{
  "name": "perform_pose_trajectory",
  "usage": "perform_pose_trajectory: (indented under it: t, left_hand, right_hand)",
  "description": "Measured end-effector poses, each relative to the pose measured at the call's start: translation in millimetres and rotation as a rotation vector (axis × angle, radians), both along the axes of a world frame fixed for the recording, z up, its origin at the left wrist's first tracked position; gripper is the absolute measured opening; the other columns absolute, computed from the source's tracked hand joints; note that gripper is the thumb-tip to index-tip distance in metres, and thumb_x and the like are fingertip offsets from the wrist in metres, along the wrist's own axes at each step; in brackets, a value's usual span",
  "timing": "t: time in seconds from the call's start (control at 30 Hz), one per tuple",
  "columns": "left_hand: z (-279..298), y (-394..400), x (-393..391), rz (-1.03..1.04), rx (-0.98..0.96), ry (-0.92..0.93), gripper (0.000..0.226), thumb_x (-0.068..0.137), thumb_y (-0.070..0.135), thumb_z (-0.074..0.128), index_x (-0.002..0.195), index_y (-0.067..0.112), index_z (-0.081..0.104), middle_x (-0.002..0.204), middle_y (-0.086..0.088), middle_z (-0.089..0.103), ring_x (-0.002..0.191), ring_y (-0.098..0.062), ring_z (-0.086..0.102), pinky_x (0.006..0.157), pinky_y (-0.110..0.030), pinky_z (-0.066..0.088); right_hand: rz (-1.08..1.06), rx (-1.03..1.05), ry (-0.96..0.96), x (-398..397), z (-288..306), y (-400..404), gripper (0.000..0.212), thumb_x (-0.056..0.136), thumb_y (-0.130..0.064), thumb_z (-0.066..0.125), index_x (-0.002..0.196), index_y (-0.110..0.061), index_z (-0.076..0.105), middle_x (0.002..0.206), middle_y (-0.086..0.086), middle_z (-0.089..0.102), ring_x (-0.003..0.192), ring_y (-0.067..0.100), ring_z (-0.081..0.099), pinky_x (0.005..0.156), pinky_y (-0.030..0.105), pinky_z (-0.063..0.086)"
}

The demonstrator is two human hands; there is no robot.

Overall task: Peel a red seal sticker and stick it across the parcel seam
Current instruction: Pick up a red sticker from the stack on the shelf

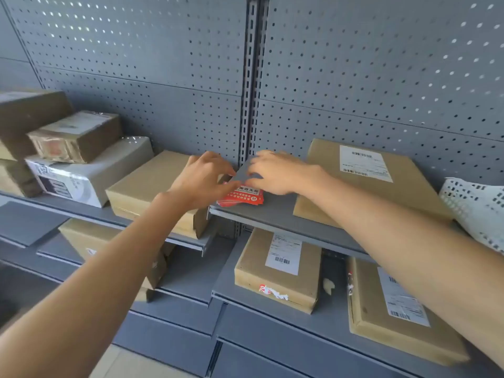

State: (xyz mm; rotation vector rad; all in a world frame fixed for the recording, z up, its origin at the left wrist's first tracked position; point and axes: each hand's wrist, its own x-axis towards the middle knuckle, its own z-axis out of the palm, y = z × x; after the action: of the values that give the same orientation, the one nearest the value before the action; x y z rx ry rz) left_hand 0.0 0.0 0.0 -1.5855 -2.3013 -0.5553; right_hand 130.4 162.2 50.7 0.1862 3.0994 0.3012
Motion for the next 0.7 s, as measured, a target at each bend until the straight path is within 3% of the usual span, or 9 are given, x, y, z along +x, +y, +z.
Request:
perform_pose_trajectory:
  t: [0.07,0.13,0.23,0.4,0.5,0.6,0.7]
  left_hand:
    - [-0.9,-4.0,1.0,-0.009,-0.056,-0.058,0.073,0.081,0.078,0.041,0.118,0.023,0.072,0.123,0.003,0.07,0.129,-0.023,0.049,0.105,-0.047,0.034]
    - [-3.8,-7.8,1.0,-0.009,-0.115,-0.133,0.085,0.077,0.088,0.042,0.13,0.026,0.066,0.133,0.004,0.064,0.136,-0.022,0.042,0.109,-0.049,0.03]
    - [-6.5,-7.8,-0.6,-0.001,-0.191,-0.159,0.083,0.081,0.085,0.049,0.14,0.027,0.058,0.146,0.003,0.057,0.143,-0.021,0.035,0.113,-0.052,0.026]
    - [-1.5,-9.2,7.0,-0.025,-0.198,-0.207,0.052,0.085,0.068,0.062,0.112,0.024,0.072,0.117,0.0,0.07,0.115,-0.025,0.056,0.096,-0.046,0.039]
    - [0.0,-9.1,10.0,-0.007,-0.176,-0.26,0.048,0.086,0.056,0.072,0.12,0.022,0.071,0.124,-0.002,0.069,0.116,-0.025,0.056,0.096,-0.043,0.044]
    - [-3.4,-7.8,6.6,0.021,-0.161,-0.299,0.057,0.082,0.058,0.075,0.127,0.023,0.066,0.132,-0.001,0.064,0.122,-0.021,0.052,0.095,-0.037,0.042]
    - [-6.0,-6.7,2.4,0.033,-0.158,-0.341,0.059,0.079,0.061,0.077,0.124,0.026,0.064,0.127,0.001,0.063,0.116,-0.018,0.051,0.089,-0.033,0.039]
  right_hand:
    - [-0.083,-0.064,-0.061,1.0,-0.4,0.1,0.054,0.099,-0.061,0.044,0.115,-0.016,0.069,0.109,0.012,0.064,0.1,0.033,0.064,0.078,0.043,0.055]
    - [-0.131,-0.098,-0.124,4.9,-0.5,-4.4,0.064,0.093,-0.072,0.045,0.114,-0.018,0.071,0.099,0.009,0.063,0.083,0.028,0.064,0.063,0.036,0.047]
    - [-0.151,-0.111,-0.162,5.1,1.2,-7.1,0.069,0.084,-0.079,0.051,0.109,-0.019,0.071,0.088,0.004,0.057,0.071,0.022,0.058,0.054,0.032,0.037]
    - [-0.167,-0.164,-0.204,3.2,1.4,-6.1,0.063,0.08,-0.072,0.066,0.111,-0.017,0.07,0.086,-0.001,0.058,0.078,0.022,0.062,0.059,0.032,0.042]
    - [-0.147,-0.179,-0.202,1.7,2.8,-4.9,0.059,0.083,-0.061,0.072,0.121,-0.016,0.069,0.099,0.002,0.065,0.089,0.024,0.065,0.066,0.034,0.049]
    - [-0.147,-0.197,-0.197,2.0,4.8,-3.7,0.059,0.083,-0.055,0.075,0.127,-0.017,0.067,0.116,0.006,0.066,0.099,0.026,0.065,0.081,0.038,0.054]
    - [-0.146,-0.218,-0.195,1.0,4.6,-1.5,0.056,0.083,-0.052,0.077,0.126,-0.018,0.067,0.118,0.005,0.066,0.103,0.026,0.063,0.083,0.037,0.053]
